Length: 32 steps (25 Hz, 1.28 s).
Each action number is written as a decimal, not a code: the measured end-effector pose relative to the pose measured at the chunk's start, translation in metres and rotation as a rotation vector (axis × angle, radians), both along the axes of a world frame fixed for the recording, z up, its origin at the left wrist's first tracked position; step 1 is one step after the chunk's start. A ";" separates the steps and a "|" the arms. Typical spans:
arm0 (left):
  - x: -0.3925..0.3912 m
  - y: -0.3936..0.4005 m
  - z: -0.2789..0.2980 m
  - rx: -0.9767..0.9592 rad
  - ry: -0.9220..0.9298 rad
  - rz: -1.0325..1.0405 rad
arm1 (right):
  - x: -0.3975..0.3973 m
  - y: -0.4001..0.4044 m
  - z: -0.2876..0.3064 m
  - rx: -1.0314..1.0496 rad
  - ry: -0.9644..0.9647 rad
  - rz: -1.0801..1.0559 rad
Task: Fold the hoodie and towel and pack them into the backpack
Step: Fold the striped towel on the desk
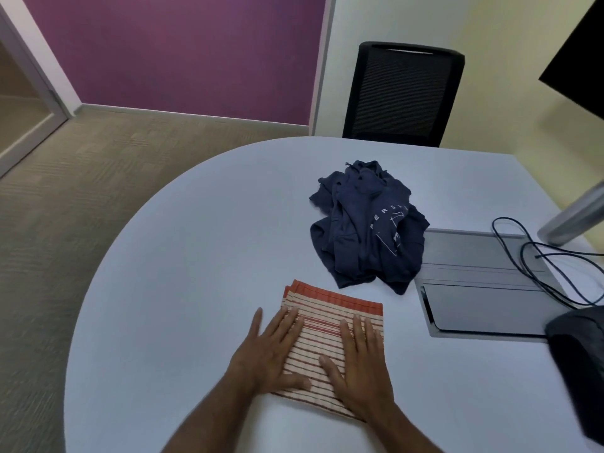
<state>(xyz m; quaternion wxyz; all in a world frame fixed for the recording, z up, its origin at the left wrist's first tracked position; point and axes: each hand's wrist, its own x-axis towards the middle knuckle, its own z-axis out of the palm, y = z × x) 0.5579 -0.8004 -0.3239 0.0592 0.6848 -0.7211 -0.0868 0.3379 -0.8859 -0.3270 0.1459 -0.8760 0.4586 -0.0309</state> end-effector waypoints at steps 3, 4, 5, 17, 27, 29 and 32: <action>0.008 0.007 0.001 0.058 -0.048 -0.059 | -0.006 -0.003 -0.001 -0.005 0.037 0.048; 0.009 0.006 0.000 0.047 -0.059 -0.075 | -0.005 -0.004 0.000 -0.005 0.050 0.061; 0.008 0.005 0.000 0.049 -0.061 -0.083 | -0.004 -0.005 0.003 0.004 0.063 0.068; 0.006 0.026 0.023 -0.084 0.013 -0.452 | -0.074 0.006 0.027 -0.075 -0.148 0.470; 0.001 0.058 0.018 -0.229 0.019 -0.405 | -0.090 0.022 0.031 -0.132 -0.037 0.516; -0.001 0.066 0.016 -0.242 0.035 -0.398 | -0.095 0.029 0.029 -0.138 -0.042 0.519; -0.004 0.078 0.013 -0.294 0.092 -0.401 | -0.102 0.038 0.030 -0.122 -0.081 0.506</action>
